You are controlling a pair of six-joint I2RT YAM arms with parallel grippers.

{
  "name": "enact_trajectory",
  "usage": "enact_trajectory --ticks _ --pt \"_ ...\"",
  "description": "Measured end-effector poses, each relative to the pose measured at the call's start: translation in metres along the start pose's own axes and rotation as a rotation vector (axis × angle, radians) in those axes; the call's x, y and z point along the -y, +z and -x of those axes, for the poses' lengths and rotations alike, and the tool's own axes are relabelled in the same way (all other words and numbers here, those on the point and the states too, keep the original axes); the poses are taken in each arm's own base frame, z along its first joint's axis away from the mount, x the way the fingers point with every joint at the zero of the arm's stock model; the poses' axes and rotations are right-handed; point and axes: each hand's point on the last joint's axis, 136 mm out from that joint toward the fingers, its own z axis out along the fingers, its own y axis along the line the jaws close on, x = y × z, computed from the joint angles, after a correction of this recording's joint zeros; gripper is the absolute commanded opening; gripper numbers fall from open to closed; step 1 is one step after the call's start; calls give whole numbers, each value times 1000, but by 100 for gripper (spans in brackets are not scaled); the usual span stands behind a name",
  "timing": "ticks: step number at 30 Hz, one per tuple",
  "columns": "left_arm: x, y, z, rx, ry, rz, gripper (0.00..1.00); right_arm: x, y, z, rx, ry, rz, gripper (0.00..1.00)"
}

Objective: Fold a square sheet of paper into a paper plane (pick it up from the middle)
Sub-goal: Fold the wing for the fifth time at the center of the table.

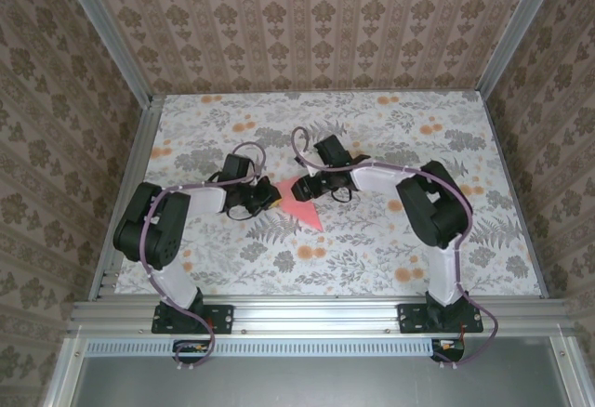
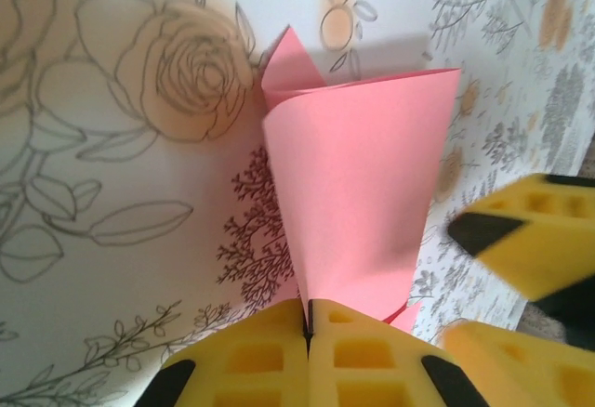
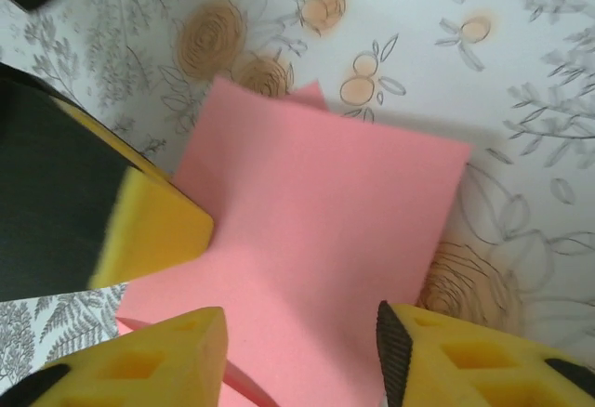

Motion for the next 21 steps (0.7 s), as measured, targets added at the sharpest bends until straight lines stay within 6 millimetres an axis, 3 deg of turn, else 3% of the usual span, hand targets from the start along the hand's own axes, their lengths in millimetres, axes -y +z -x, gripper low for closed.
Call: enact_trajectory --ticks 4,7,15,21 --pt "-3 -1 -7 -8 -23 41 0 -2 -27 6 123 -53 -61 55" --pt "0 -5 -7 3 -44 54 0 -3 -37 -3 174 -103 -102 56" --pt "4 -14 -4 21 -103 83 0 -30 -31 -46 197 -274 -90 54" --pt "10 -15 -2 21 -126 88 0 -57 -26 -38 260 -437 -110 54"
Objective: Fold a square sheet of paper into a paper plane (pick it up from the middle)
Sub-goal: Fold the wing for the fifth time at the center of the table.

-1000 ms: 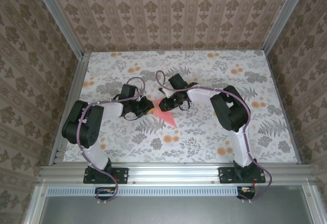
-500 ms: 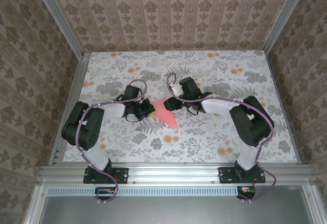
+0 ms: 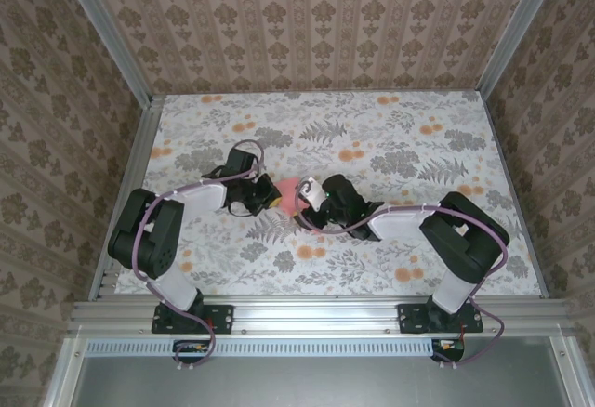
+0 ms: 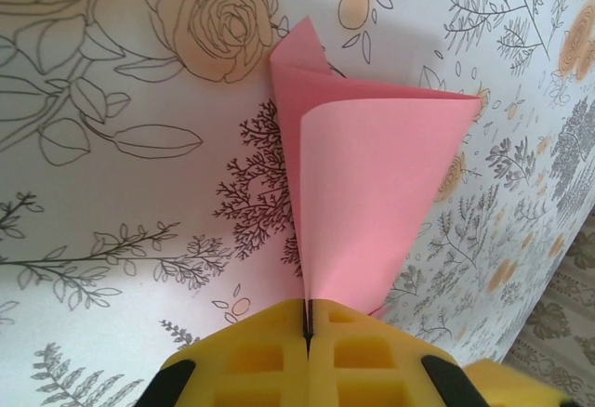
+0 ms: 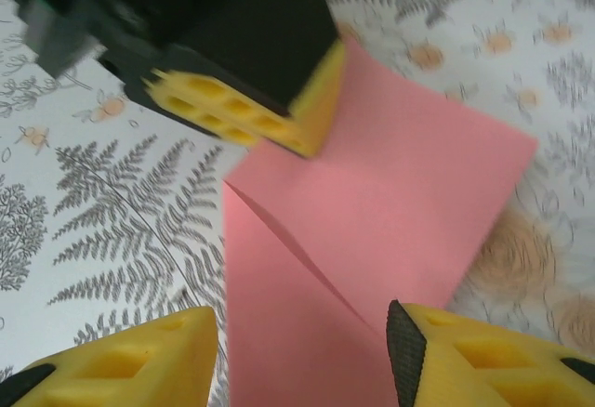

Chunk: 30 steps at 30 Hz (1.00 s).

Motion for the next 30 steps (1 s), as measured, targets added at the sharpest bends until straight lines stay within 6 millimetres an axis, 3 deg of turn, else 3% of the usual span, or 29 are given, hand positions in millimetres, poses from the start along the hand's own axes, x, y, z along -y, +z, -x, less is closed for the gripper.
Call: enact_trajectory --ticks 4,9,15,22,30 --pt "4 -1 1 1 -17 -1 0 -15 7 4 20 -93 -8 52" --pt "4 -2 1 -1 -29 3 0 -25 18 -6 2 -154 -15 52" --pt "4 -2 1 -2 -40 4 0 -21 31 -18 -21 -176 -50 44" --pt "5 -2 2 -1 -43 3 0 -13 37 -15 -5 -181 -100 32" --pt "4 -2 3 6 -46 6 0 -9 37 -13 -3 -190 -143 29"
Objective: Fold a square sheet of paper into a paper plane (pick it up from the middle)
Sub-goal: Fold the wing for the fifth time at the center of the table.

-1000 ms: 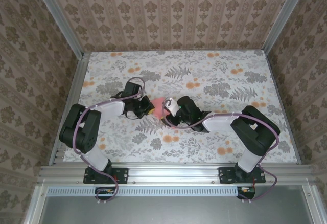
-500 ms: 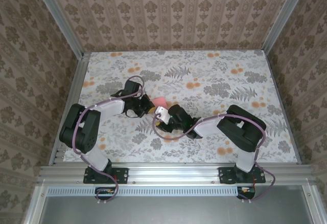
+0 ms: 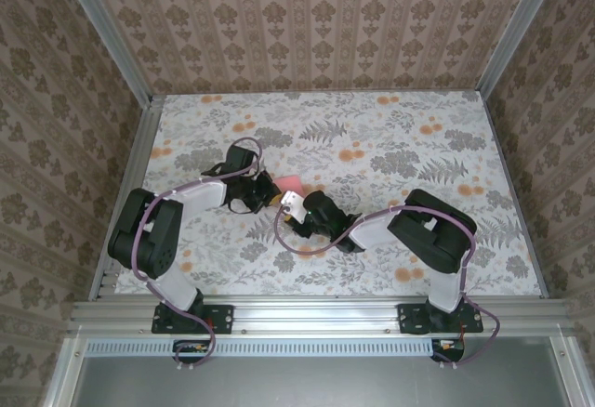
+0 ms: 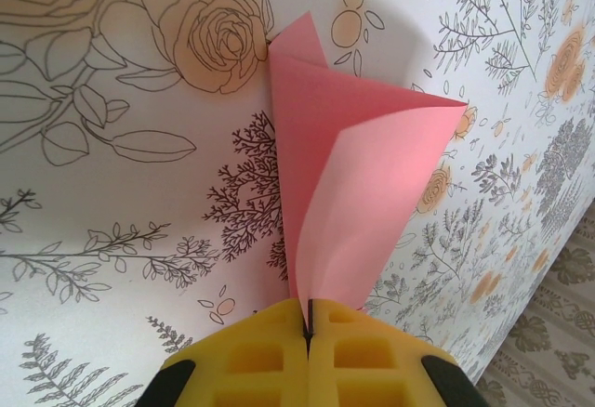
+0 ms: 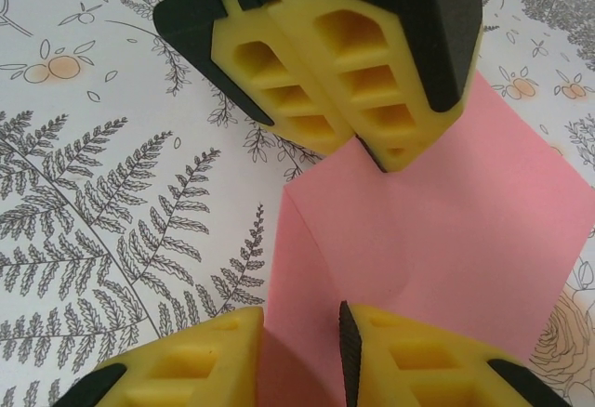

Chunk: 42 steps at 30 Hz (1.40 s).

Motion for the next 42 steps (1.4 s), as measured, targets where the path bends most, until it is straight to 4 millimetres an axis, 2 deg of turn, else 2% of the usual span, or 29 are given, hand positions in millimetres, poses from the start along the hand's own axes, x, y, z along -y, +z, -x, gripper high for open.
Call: enact_trajectory --ticks 9,19,29,35,39,42 --pt "-1 0 1 3 -12 2 0 14 -4 4 17 -52 -103 35" --pt "-1 0 1 3 -17 2 0 17 -6 7 29 -76 -132 25" --pt "0 0 1 3 -17 1 0 17 2 11 32 -87 -133 22" --pt "-1 0 1 4 -19 1 0 17 5 11 29 -98 -133 10" --pt "-2 -2 4 6 -28 2 10 17 5 13 31 -93 -130 1" --pt "-3 -9 8 19 -34 -2 17 17 7 16 37 -68 -115 0"
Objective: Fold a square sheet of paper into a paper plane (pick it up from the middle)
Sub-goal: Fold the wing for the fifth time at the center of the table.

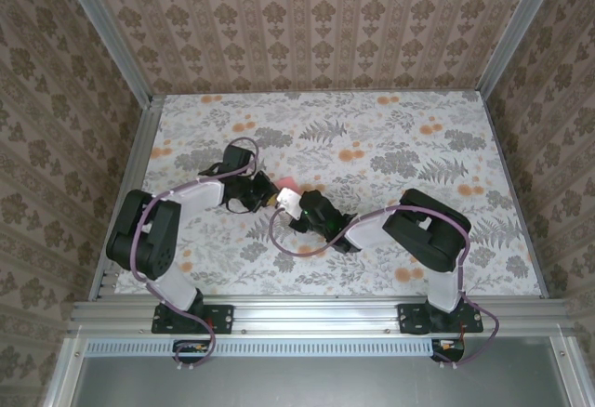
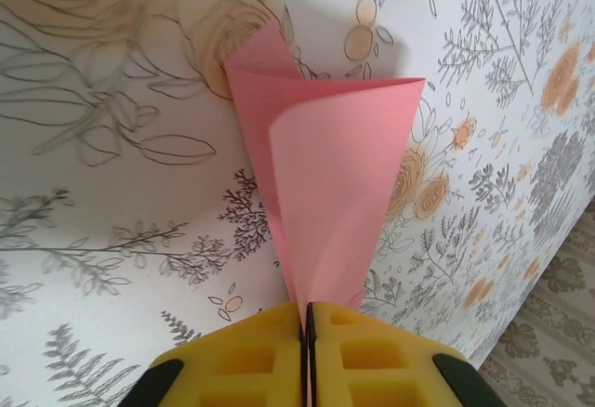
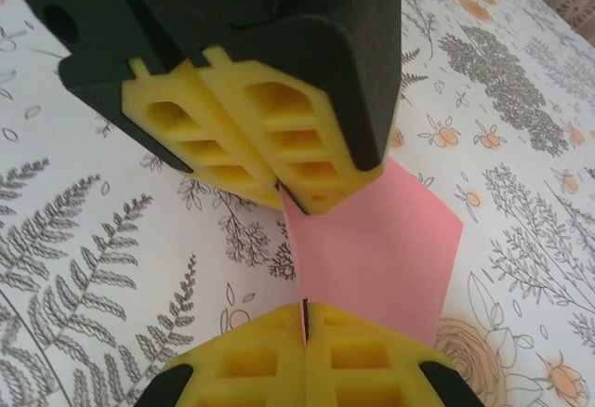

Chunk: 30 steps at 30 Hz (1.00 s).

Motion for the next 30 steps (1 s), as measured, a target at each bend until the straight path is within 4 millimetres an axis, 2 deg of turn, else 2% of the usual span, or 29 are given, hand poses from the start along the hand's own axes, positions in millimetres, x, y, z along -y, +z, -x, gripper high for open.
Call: enact_trajectory --ticks 8,12,20,26,30 --pt "-11 -49 34 150 -25 -34 36 0 2 -15 -36 221 115 0" --pt "-18 -60 39 190 -13 -33 43 5 3 -17 -36 373 165 0" --pt "-22 -60 34 195 50 -34 48 26 1 -12 -6 699 253 0" --pt "-8 -50 21 170 154 -57 48 40 0 -5 24 894 303 0" --pt "3 -36 12 132 214 -62 46 41 1 -7 14 982 330 0"
